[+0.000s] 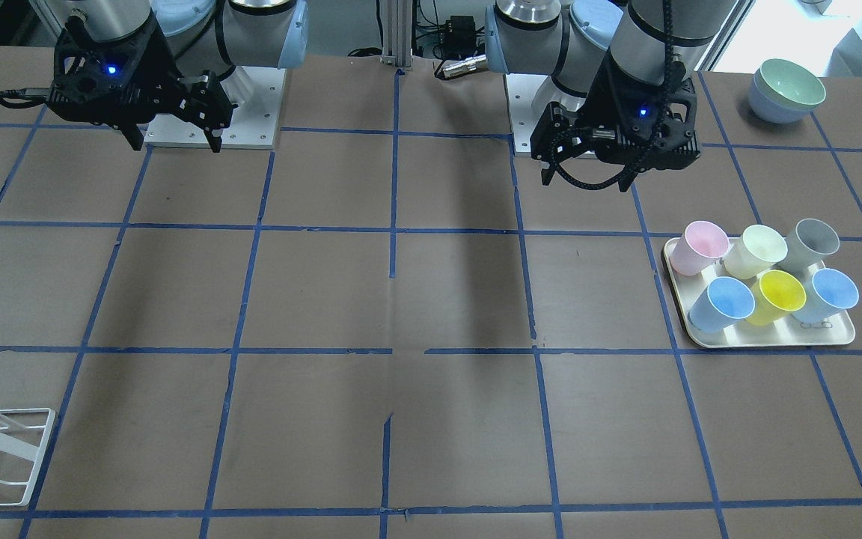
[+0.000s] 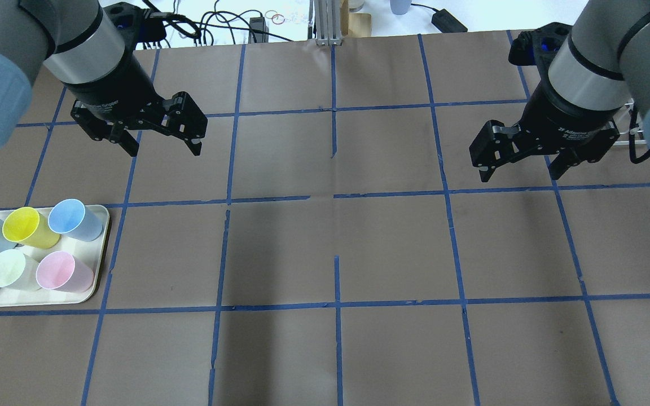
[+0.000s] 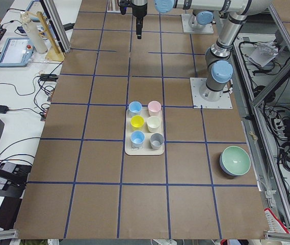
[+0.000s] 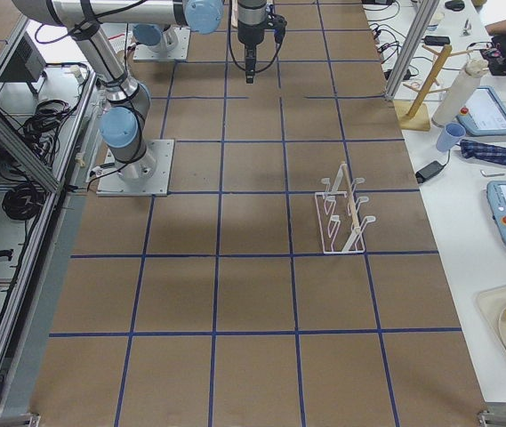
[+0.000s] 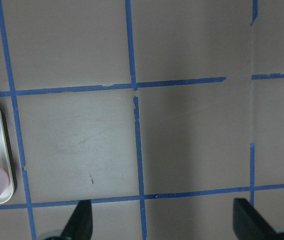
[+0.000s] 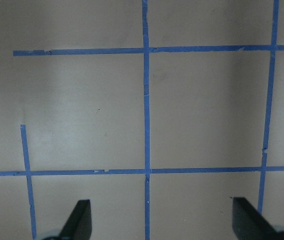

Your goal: Transfer IKEA cup to right arm and place on rack

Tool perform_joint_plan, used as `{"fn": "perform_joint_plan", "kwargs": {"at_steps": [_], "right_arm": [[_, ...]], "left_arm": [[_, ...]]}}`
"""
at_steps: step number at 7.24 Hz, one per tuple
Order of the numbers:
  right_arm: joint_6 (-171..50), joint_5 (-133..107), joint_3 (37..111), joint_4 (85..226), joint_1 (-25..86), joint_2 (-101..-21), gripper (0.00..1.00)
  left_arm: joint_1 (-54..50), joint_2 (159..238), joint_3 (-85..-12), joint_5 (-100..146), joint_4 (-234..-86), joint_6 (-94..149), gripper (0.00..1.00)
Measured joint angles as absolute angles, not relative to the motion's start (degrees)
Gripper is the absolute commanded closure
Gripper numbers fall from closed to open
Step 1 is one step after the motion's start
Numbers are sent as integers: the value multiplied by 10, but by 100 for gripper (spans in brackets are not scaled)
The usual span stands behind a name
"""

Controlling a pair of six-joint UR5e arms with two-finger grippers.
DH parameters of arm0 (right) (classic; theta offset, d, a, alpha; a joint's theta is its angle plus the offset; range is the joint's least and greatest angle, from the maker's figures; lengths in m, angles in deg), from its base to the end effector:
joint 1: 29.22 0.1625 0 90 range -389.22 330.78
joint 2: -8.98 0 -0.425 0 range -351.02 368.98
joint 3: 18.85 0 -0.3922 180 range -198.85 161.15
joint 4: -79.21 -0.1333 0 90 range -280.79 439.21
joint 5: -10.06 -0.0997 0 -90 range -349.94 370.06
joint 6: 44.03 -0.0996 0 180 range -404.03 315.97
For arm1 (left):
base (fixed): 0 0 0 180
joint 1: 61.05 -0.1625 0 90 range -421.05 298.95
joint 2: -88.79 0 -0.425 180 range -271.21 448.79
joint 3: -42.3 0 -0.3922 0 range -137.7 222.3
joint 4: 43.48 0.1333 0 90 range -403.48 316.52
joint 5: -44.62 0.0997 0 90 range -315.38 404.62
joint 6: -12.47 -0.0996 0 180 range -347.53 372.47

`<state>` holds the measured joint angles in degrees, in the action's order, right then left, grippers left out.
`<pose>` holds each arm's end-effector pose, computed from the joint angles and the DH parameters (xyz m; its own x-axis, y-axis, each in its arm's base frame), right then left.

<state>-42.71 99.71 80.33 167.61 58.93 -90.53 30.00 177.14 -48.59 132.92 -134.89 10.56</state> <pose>0.1203 -0.4235 0.4821 -0.9999 0.0094 -0.0066 0.0092 0.9997 0.0220 -0.1450 -0.4759 0.4918 -0.9982 0.0513 0.0300 0.0516 0.9986 0.0103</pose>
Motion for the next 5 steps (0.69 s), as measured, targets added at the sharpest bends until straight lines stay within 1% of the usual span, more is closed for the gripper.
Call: {"fn": "perform_joint_plan", "kwargs": {"at_steps": [5], "right_arm": [[-427,997,804,1674,588,-908,0]], "left_arm": [[298,1772,-486,1329,-1348,94,0]]}}
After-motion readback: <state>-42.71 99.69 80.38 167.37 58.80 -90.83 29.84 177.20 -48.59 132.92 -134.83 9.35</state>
